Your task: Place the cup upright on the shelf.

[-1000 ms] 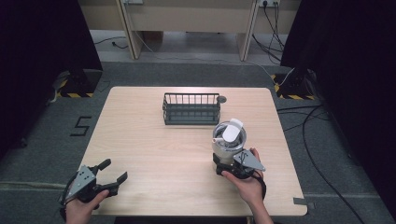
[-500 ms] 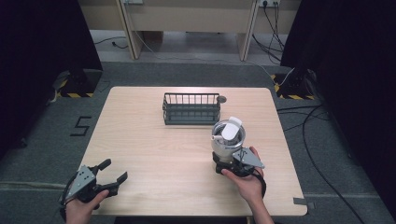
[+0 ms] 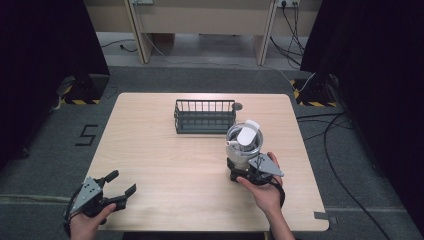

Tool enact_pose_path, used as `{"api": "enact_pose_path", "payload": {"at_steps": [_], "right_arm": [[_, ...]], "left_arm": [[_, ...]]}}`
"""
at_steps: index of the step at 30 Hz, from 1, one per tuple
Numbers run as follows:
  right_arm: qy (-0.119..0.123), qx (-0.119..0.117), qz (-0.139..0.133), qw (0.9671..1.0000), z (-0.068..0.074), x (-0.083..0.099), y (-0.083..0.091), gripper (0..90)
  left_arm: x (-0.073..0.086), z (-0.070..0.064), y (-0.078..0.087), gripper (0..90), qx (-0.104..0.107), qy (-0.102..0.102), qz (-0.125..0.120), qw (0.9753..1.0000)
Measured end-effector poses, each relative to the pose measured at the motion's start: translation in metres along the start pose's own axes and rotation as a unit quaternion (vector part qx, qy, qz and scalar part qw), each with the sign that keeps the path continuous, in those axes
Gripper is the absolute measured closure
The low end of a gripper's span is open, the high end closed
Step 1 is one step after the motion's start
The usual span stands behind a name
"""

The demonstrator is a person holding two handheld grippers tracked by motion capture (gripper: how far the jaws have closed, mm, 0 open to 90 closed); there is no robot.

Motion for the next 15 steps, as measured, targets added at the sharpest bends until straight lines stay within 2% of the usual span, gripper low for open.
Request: {"api": "enact_pose_path", "payload": {"at_steps": [15], "right_arm": [[0.003, 0.006, -0.017, 0.9998, -0.007, -0.024, -0.01, 11.0]], "left_arm": [[0.0, 0.0, 0.001, 14.5, -0.001, 0.002, -0.001, 1.0]]}}
Point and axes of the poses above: each handheld gripper's, and its own axes: y roughly backward along the jaws, x roughly out of its underside, z roughly to its left, the point moved 4 cm from there along -y, roughly forward along the jaws, and after that the axes turned 7 degrees about y, right-handed, at the moved point
